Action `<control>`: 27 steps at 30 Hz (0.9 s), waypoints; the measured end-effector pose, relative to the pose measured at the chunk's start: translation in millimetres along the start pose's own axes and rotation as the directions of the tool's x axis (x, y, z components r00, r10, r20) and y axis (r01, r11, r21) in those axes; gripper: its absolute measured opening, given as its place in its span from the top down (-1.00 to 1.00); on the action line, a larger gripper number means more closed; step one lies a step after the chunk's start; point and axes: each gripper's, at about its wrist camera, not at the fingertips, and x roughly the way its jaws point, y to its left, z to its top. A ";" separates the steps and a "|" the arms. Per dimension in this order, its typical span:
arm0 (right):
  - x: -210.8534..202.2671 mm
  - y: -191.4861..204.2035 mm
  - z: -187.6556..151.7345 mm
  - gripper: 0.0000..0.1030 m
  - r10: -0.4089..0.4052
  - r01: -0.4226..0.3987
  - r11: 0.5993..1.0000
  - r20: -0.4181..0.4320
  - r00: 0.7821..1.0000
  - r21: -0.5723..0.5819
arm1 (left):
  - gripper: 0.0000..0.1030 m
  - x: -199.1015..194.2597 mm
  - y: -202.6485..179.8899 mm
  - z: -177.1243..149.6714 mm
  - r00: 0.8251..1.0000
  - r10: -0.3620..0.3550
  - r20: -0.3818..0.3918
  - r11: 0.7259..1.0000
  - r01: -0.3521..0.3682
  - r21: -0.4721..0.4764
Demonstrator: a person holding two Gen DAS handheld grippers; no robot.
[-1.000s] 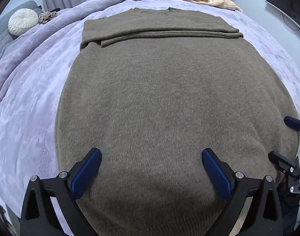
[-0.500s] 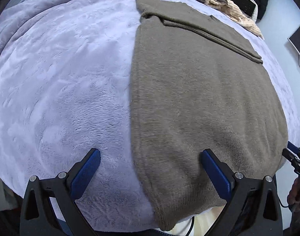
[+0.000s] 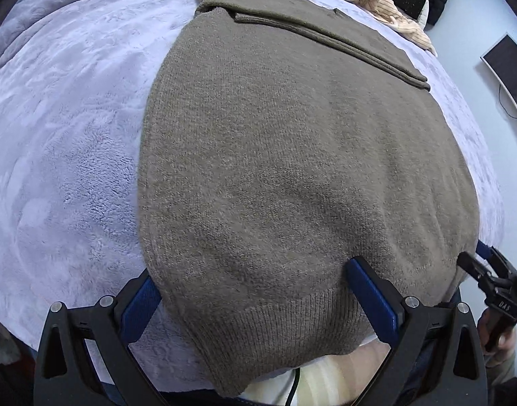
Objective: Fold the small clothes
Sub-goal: 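Grasp the sweater side edge with the left gripper and lift it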
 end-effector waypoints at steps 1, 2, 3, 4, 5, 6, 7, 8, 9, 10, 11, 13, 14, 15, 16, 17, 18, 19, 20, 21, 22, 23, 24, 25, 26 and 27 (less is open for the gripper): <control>1.3 4.0 -0.5 -0.70 0.008 -0.008 1.000 0.004 1.000 -0.003 | -0.98 -0.6 1.2 -0.5 1.000 -0.009 0.003 1.000 0.009 -0.008; 2.8 7.2 -0.9 -0.69 0.013 -0.013 1.000 0.006 1.000 -0.008 | -0.98 -0.3 3.4 1.2 1.000 -0.017 0.006 1.000 0.017 -0.012; 4.3 10.9 -1.6 -0.69 0.022 -0.022 1.000 0.006 1.000 -0.015 | -0.98 -1.3 4.9 0.0 0.999 -0.034 0.012 0.999 0.034 -0.021; 5.2 14.3 -2.4 -0.68 0.028 -0.028 0.999 0.008 1.000 -0.020 | -0.98 -2.9 7.3 -0.8 0.999 -0.046 0.017 0.999 0.047 -0.025; 5.7 18.2 -3.1 -0.63 0.038 -0.038 0.999 0.010 0.999 -0.029 | -0.98 -4.4 9.2 -3.4 0.998 -0.061 0.026 0.998 0.061 -0.029; 5.9 22.6 -4.0 -0.52 0.046 -0.045 0.998 0.013 0.999 -0.041 | -0.98 -5.8 11.1 -6.4 0.997 -0.067 0.037 0.997 0.068 -0.028; 5.8 25.6 -5.4 -0.46 0.048 -0.047 0.998 0.015 0.999 -0.050 | -0.98 -7.2 13.9 -8.6 0.997 -0.070 0.044 0.997 0.072 -0.027; 5.8 27.2 -6.6 -0.36 0.048 -0.047 0.997 0.016 0.999 -0.059 | -0.98 -7.8 15.0 -10.9 0.996 -0.078 0.054 0.996 0.079 -0.028; 5.4 27.2 -8.1 -0.31 0.049 -0.048 0.997 0.017 0.999 -0.061 | -0.98 -9.2 17.3 -12.3 0.994 -0.089 0.066 0.995 0.091 -0.035; 4.8 26.2 -8.5 -0.28 0.056 -0.054 0.997 0.022 0.998 -0.055 | -0.97 -9.5 19.1 -12.5 0.992 -0.098 0.073 0.994 0.102 -0.043; 4.3 23.8 -8.3 -0.19 0.065 -0.064 0.997 0.026 0.998 -0.044 | -0.92 -10.8 22.1 -12.8 0.991 -0.107 0.079 0.992 0.111 -0.052; 3.2 19.2 -7.3 0.06 0.093 -0.093 0.996 0.036 0.995 -0.019 | -0.45 -17.3 33.1 -15.4 0.990 -0.103 0.097 0.991 0.110 -0.074; 2.4 17.0 -7.3 0.20 0.109 -0.108 0.994 0.038 0.993 -0.012 | -0.36 -19.1 37.2 -15.7 0.989 -0.106 0.102 0.990 0.115 -0.086; 2.8 16.7 -6.8 0.31 0.131 -0.131 0.991 0.037 0.991 -0.009 | -0.26 -20.8 43.0 -16.3 0.987 -0.119 0.109 0.986 0.131 -0.106; 4.2 16.9 -6.6 0.33 0.147 -0.147 0.989 0.035 0.988 -0.011 | -0.21 -21.7 48.7 -17.1 0.984 -0.134 0.115 0.981 0.148 -0.125; 5.7 18.3 -6.8 0.33 0.160 -0.159 0.987 0.031 0.987 -0.014 | -0.21 -22.0 53.1 -17.3 0.982 -0.148 0.117 0.977 0.164 -0.138; 7.4 19.5 -6.4 0.28 0.167 -0.167 0.986 0.026 0.986 -0.014 | -0.20 -22.4 56.0 -17.6 0.980 -0.160 0.120 0.973 0.177 -0.147; 9.4 18.9 -6.3 0.27 0.178 -0.178 0.984 0.024 0.984 -0.004 | -0.13 -22.1 56.7 -17.5 0.979 -0.161 0.125 0.972 0.180 -0.154; 10.4 17.6 -6.5 0.26 0.187 -0.188 0.982 0.031 0.982 0.008 | -0.09 -22.3 57.9 -17.7 0.979 -0.159 0.127 0.972 0.178 -0.156; 11.8 15.7 -7.0 0.18 0.200 -0.201 0.979 0.037 0.979 0.022 | 0.10 -23.2 59.6 -18.2 0.979 -0.157 0.132 0.971 0.177 -0.160; 12.9 15.2 -7.5 0.18 0.212 -0.213 0.977 0.039 0.977 0.031 | 0.38 -23.9 61.9 -18.7 0.978 -0.162 0.135 0.969 0.183 -0.164; 13.5 15.5 -8.0 0.18 0.212 -0.214 0.976 0.040 0.976 0.033 | 0.52 -24.6 64.5 -19.0 0.976 -0.174 0.133 0.966 0.196 -0.171; 13.7 17.5 -8.1 0.21 0.207 -0.208 0.978 0.037 0.978 0.021 | 0.64 -21.8 61.5 -16.7 0.974 -0.189 0.129 0.960 0.210 -0.182; 12.9 19.7 -8.2 0.32 0.198 -0.199 0.980 0.035 0.980 0.008 | 0.67 -23.3 62.0 -16.2 0.974 -0.190 0.126 0.959 0.212 -0.190; 11.8 21.7 -7.1 0.74 0.189 -0.189 0.982 0.031 0.981 -0.004 | 0.70 -23.7 57.0 -14.3 0.976 -0.181 0.124 0.961 0.202 -0.186; 10.4 21.8 -5.3 0.77 0.204 -0.204 0.979 0.024 0.979 -0.001 | 0.70 -28.0 54.3 -13.4 0.978 -0.167 0.124 0.967 0.187 -0.175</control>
